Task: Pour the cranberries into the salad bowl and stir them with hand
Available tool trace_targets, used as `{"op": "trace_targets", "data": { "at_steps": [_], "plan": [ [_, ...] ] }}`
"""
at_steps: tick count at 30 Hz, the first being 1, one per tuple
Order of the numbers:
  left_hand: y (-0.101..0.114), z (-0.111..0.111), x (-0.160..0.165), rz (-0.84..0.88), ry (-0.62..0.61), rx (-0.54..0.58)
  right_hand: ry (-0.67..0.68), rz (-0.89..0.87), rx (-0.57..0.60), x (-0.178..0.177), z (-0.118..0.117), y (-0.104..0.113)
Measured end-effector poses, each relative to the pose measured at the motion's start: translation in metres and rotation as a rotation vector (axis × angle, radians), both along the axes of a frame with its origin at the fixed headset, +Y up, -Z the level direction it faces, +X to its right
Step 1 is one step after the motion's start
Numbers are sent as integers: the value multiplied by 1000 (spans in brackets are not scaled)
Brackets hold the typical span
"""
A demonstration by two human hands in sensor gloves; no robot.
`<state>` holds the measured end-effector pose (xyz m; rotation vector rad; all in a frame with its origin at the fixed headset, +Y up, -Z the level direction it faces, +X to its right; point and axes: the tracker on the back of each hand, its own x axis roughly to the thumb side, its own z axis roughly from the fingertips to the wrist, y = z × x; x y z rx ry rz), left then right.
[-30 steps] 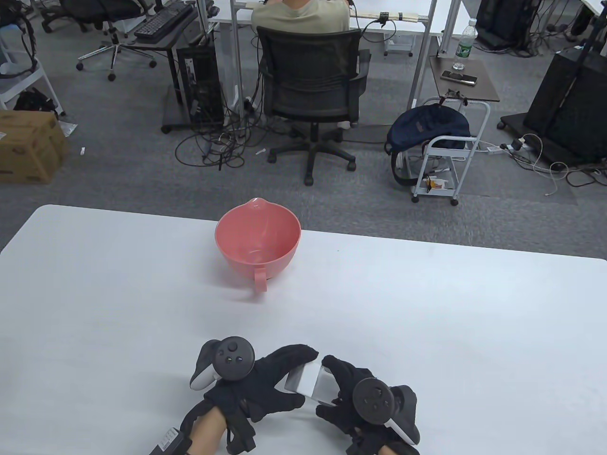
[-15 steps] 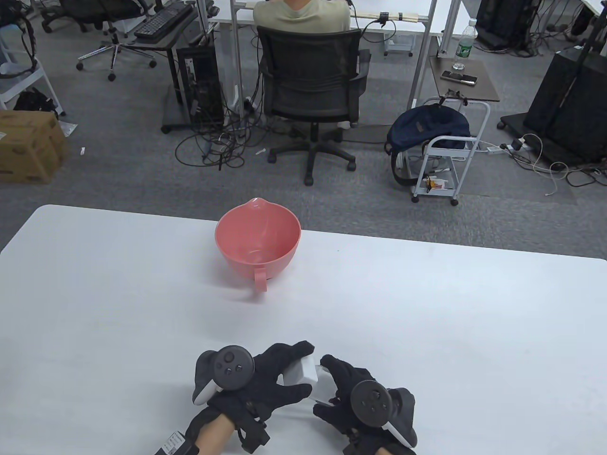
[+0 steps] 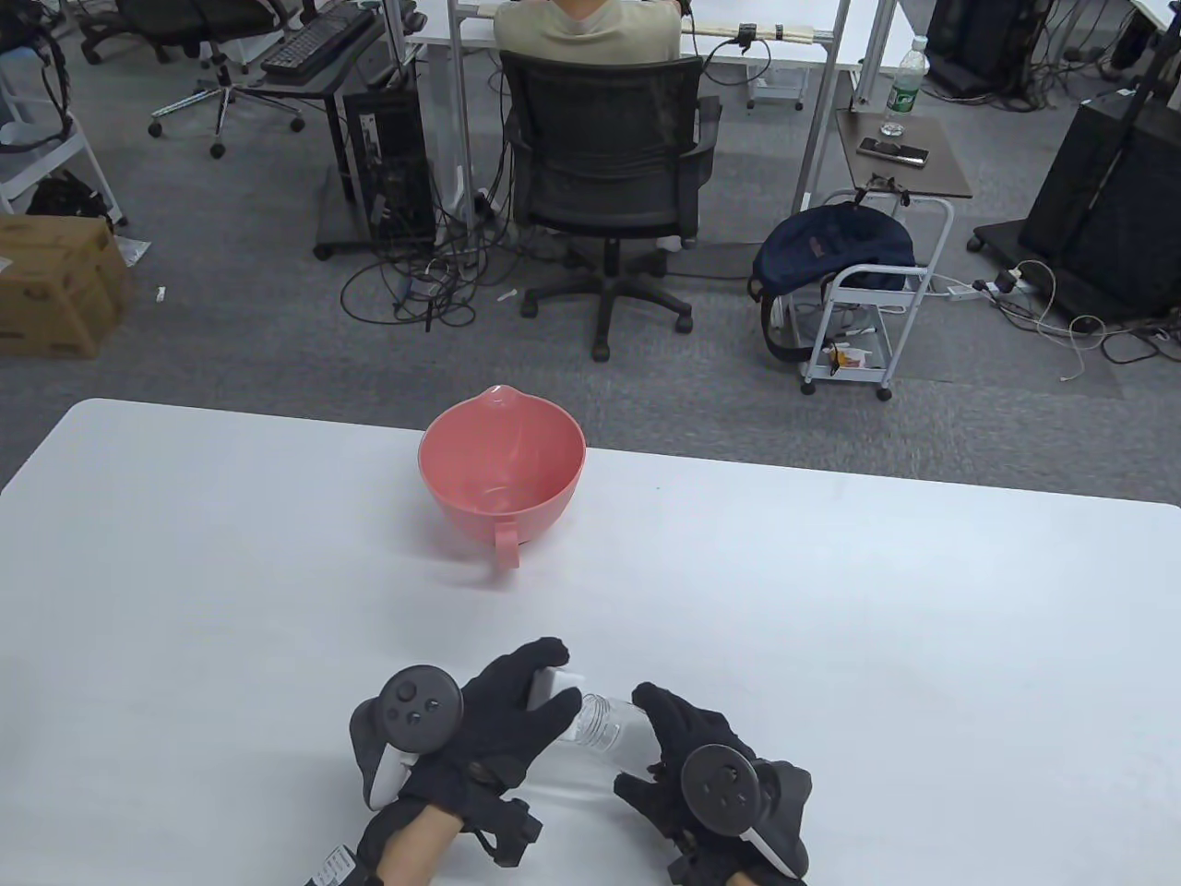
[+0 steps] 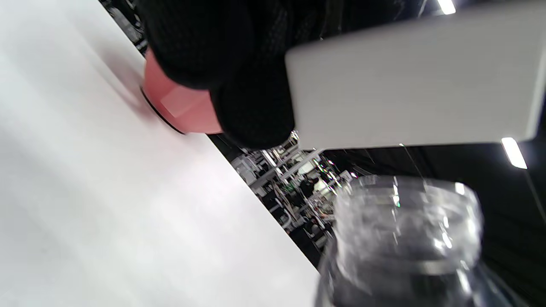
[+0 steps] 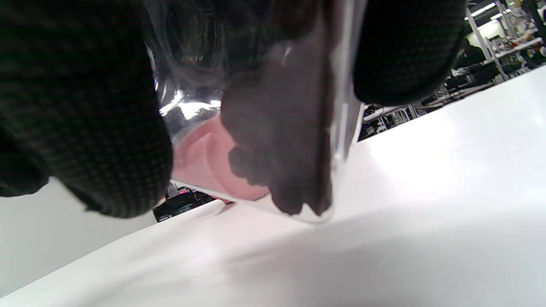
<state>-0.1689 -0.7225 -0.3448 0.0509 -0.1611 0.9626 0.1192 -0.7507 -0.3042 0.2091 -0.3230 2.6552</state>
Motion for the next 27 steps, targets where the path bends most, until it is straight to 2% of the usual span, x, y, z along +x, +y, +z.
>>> {"op": "trace_targets", "data": {
  "at_steps": [6, 12, 17, 20, 22, 27],
  "plan": [
    [-2, -11, -44, -97, 173, -3, -25, -67, -42, 10, -3, -4],
    [-9, -18, -88, -165, 300, -68, -28, -113, -52, 13, -3, -4],
    [-15, -23, -112, -286, 353, -119, -29, -153, -65, 13, -3, -4],
    [-22, -27, -125, -327, 366, -197, -24, -153, -63, 13, -3, -5],
    [-26, -28, -133, -383, 416, -264, -28, -158, -65, 14, -3, -5],
    [-34, -30, -141, -393, 393, -336, -44, -186, -94, 19, -5, -10]
  ]
}}
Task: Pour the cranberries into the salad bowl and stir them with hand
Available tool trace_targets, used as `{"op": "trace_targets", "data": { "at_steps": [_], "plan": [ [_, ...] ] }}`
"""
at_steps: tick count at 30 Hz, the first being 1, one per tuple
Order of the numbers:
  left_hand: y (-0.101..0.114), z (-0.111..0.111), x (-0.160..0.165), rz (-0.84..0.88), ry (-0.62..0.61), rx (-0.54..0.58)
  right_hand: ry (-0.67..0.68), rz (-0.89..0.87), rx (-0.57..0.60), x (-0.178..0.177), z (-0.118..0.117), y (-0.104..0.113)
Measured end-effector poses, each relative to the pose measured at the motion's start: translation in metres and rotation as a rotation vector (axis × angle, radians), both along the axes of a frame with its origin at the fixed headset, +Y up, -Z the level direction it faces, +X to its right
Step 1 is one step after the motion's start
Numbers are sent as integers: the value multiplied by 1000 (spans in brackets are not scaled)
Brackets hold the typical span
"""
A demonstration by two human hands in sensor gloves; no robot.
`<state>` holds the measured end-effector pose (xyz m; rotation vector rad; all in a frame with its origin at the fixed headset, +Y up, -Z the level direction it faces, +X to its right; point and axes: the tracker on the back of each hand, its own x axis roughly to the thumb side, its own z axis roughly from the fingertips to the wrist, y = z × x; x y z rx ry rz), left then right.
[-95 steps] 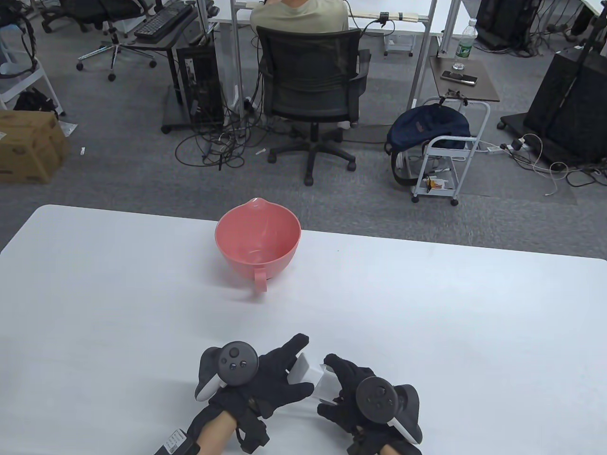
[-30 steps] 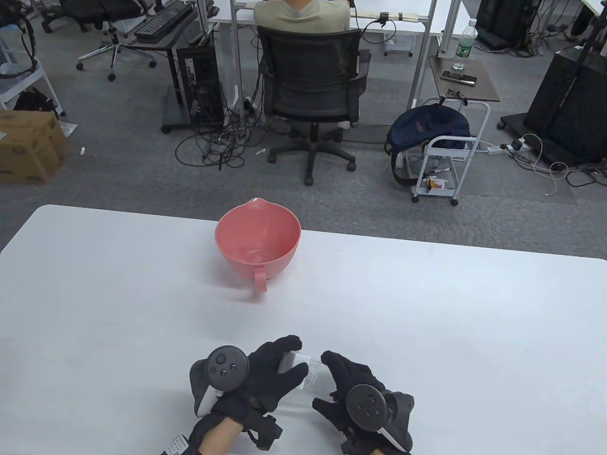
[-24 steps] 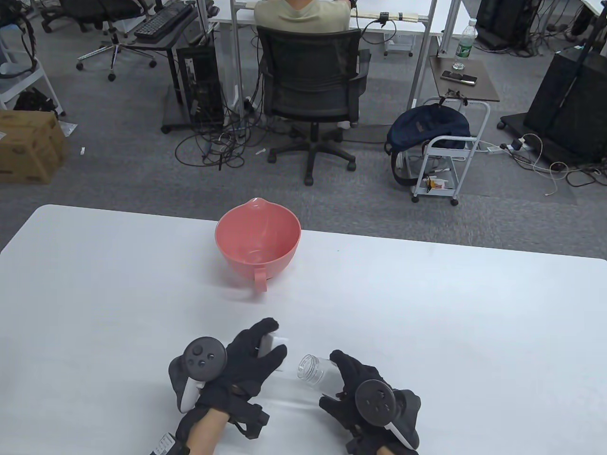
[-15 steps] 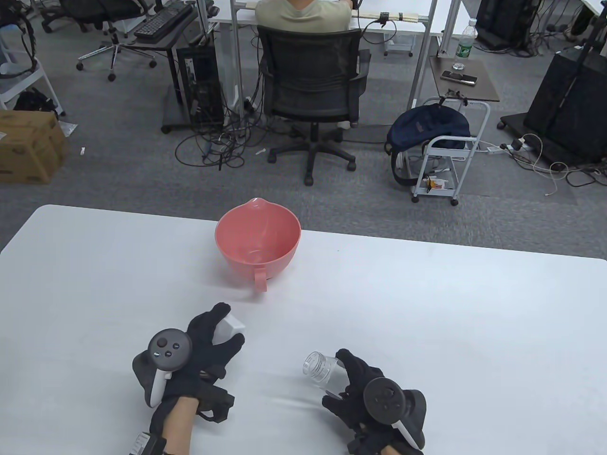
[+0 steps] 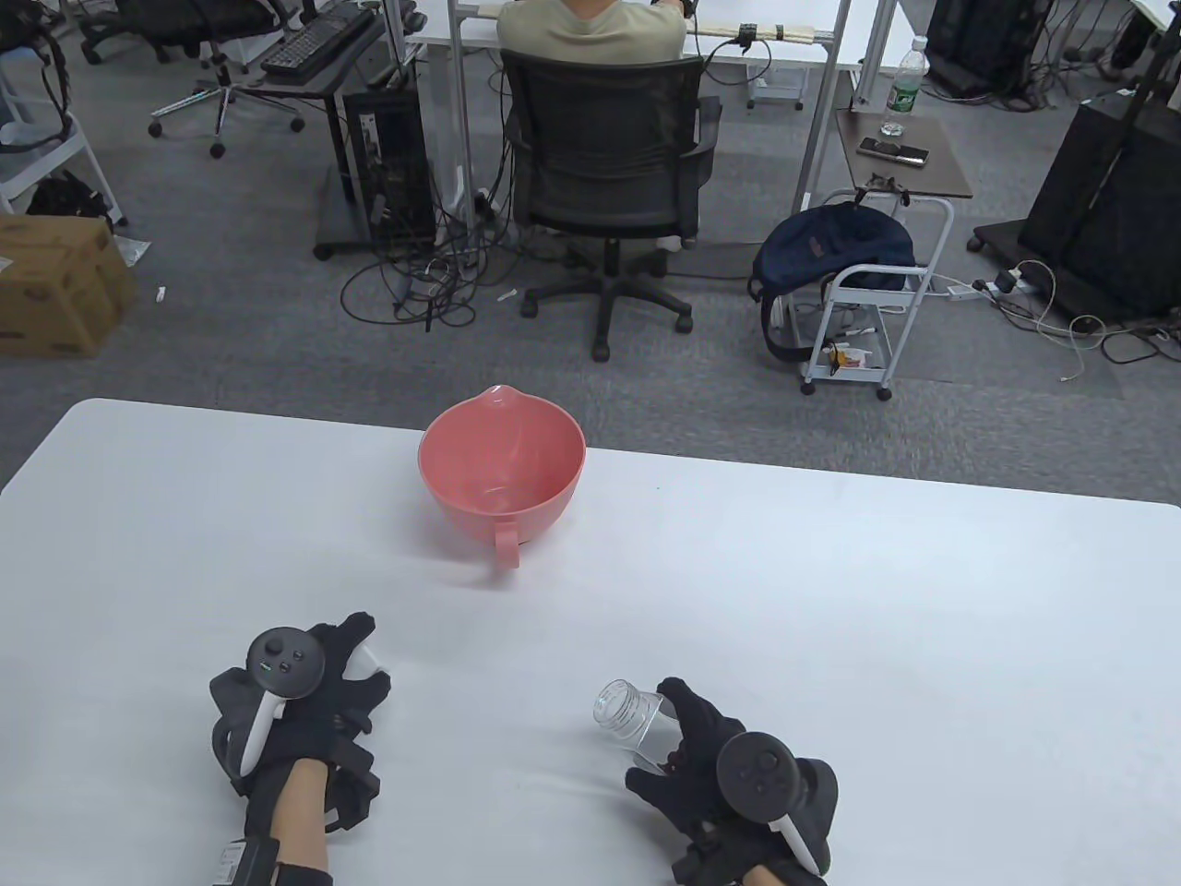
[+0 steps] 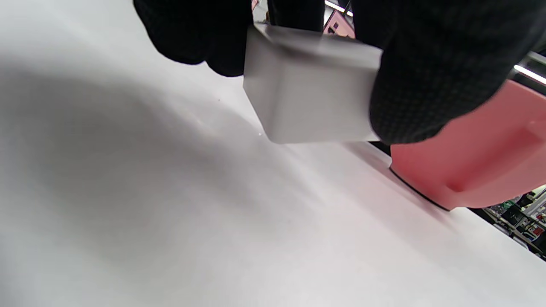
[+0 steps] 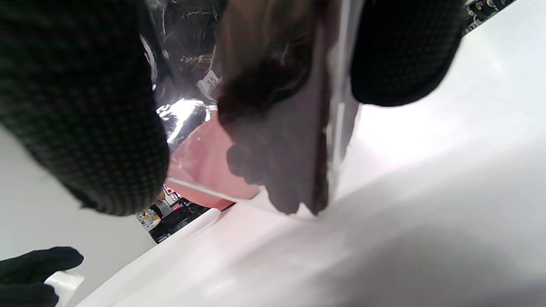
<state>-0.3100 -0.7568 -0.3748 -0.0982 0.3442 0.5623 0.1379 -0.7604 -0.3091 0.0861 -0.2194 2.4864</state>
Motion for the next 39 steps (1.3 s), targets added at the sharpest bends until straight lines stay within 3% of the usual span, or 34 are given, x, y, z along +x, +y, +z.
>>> {"op": "trace_targets", "data": {
  "at_steps": [11, 20, 22, 25, 28, 30, 33, 39],
  "plan": [
    [-16, -9, 8, -91, -59, -140, -31, -54, -40, 11, -5, -6],
    [-21, -13, 15, -168, -73, -168, -42, -60, -50, 14, -7, -6],
    [-17, -12, 18, -161, -82, -174, -47, -64, -50, 15, -8, -6],
    [-2, -8, 25, -117, -66, -24, -60, -79, -48, 19, -9, -4],
    [11, -6, 37, 41, -57, 120, -73, -105, -49, 23, -9, -3],
    [17, -7, 47, 160, -57, 158, -80, -114, -48, 26, -10, -2],
    [28, -19, 62, 278, -71, 139, -87, -127, -48, 29, -10, -2],
    [42, -57, 84, 257, -54, 5, -100, -141, -46, 32, -11, -1]
  ]
}}
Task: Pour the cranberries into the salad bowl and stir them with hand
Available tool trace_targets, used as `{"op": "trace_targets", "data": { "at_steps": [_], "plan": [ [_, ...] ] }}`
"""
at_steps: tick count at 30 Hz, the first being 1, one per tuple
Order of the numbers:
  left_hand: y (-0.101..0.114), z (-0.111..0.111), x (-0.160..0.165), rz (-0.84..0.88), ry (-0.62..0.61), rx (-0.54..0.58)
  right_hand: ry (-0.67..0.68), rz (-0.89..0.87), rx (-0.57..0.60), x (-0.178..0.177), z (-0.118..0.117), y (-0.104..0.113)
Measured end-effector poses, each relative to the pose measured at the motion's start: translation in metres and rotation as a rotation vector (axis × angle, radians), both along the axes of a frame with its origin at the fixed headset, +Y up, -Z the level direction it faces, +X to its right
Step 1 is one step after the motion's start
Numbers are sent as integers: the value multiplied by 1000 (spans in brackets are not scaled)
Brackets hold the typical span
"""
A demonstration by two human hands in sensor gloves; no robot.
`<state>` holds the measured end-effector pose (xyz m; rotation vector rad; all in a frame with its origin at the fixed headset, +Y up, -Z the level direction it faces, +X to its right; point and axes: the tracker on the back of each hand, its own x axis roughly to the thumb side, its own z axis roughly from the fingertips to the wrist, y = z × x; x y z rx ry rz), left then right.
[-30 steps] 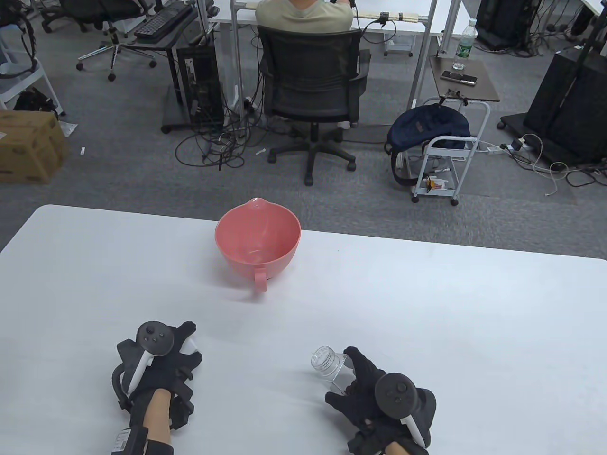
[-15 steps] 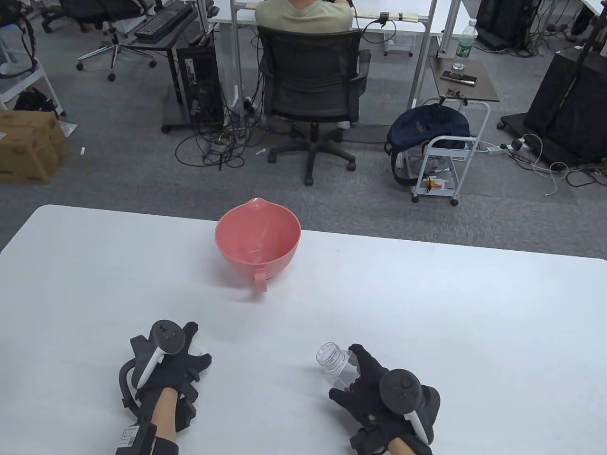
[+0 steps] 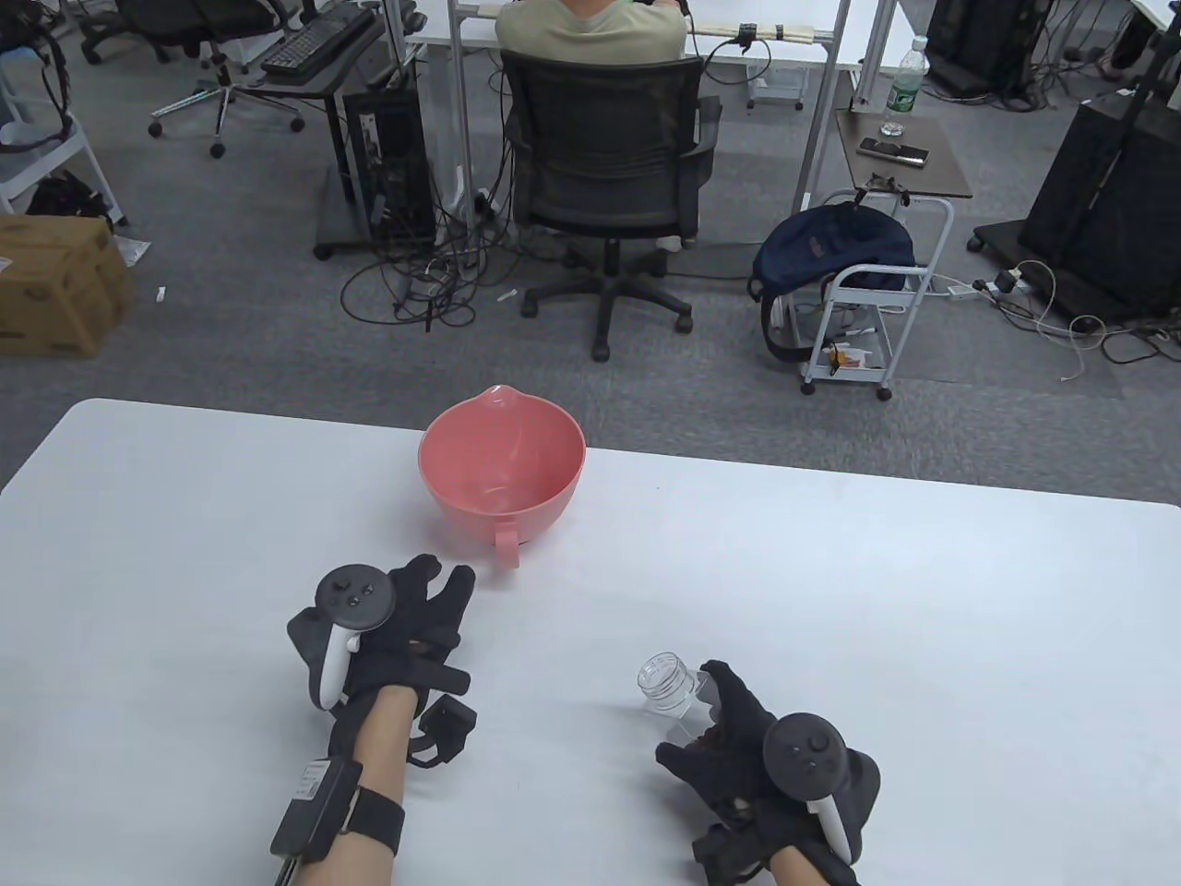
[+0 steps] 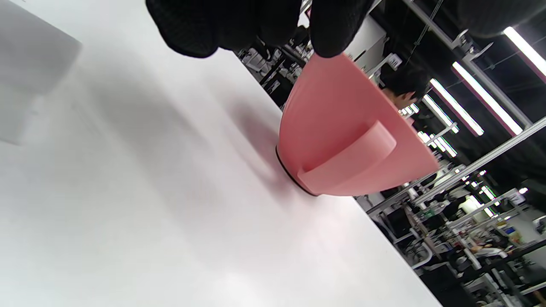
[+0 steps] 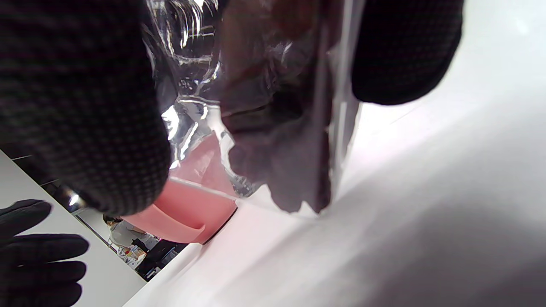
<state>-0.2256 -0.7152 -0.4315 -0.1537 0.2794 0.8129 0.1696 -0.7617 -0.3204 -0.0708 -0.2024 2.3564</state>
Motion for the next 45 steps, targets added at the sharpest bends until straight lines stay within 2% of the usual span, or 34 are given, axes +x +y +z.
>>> {"op": "trace_targets", "data": {
  "at_steps": [7, 14, 26, 32, 37, 41, 45],
  "plan": [
    [-14, -36, 19, 54, -30, -110, -16, -8, 2, 4, -1, 1],
    [-19, -64, 36, 47, -23, -190, -35, -19, 1, 9, -3, 1],
    [-25, -89, 35, 22, 76, -236, -43, -4, 6, 11, -3, 1],
    [-25, -93, 31, 122, 69, -245, -56, -2, 3, 15, -4, 1],
    [-29, -86, 24, 200, 114, -176, -68, -6, 2, 18, -4, 0],
    [-30, -72, 20, 310, 144, -127, -78, -10, 0, 21, -3, 0],
    [-23, -53, 17, 374, 115, -84, -87, -20, 5, 23, -2, 2]
  ]
}}
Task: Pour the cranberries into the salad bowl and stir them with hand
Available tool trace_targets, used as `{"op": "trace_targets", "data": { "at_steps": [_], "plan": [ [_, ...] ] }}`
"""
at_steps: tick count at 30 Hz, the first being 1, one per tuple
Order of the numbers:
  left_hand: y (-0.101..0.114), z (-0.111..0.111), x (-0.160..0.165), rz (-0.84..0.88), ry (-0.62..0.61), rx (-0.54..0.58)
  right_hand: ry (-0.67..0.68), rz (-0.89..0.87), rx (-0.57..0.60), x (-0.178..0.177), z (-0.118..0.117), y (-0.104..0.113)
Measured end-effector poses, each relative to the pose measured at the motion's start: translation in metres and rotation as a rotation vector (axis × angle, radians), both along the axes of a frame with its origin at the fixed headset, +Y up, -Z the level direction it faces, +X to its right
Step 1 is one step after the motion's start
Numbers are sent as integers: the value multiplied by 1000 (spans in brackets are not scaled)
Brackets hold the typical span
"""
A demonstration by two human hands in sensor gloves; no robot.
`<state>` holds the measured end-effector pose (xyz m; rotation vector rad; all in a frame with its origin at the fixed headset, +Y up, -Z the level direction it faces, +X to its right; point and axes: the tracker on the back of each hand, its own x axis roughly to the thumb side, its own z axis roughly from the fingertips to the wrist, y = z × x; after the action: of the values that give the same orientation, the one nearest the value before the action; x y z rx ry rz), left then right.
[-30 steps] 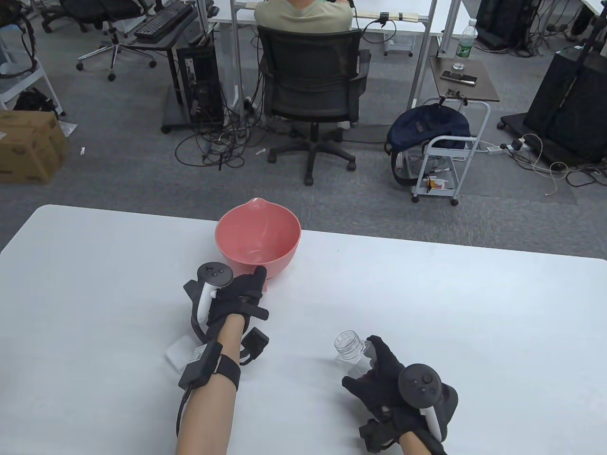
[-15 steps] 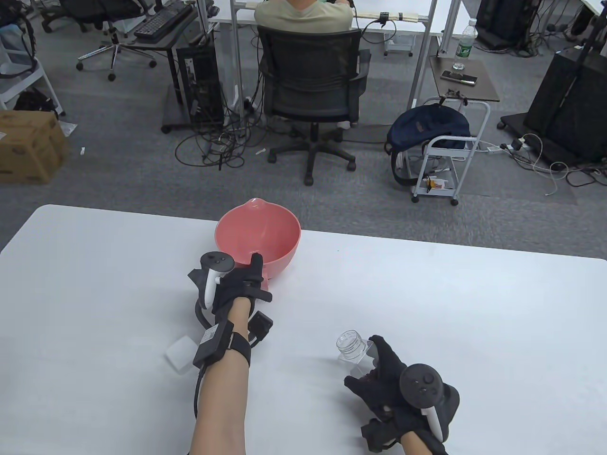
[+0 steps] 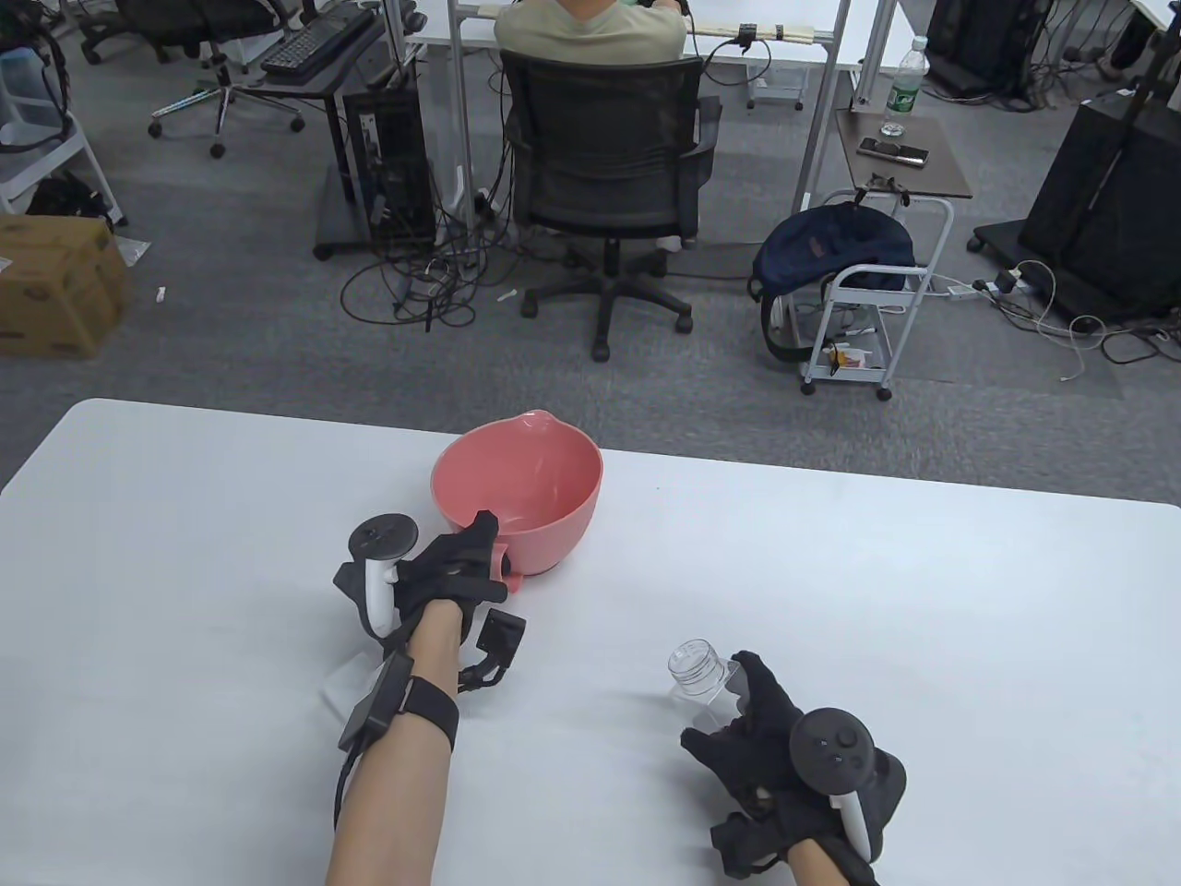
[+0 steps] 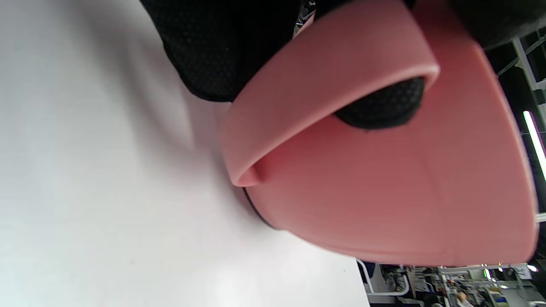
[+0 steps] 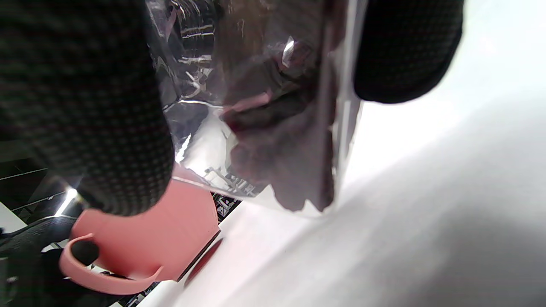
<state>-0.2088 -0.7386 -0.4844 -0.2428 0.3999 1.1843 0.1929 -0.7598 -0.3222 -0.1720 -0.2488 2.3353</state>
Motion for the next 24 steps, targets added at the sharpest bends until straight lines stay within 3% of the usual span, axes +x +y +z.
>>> {"op": "trace_targets", "data": {
  "at_steps": [15, 24],
  "plan": [
    [15, 100, 12, 77, -142, 186, -55, -54, 7, 12, 1, 2],
    [-6, 134, 15, 95, -154, 219, -93, -127, 40, 19, 3, 6]
  ]
}}
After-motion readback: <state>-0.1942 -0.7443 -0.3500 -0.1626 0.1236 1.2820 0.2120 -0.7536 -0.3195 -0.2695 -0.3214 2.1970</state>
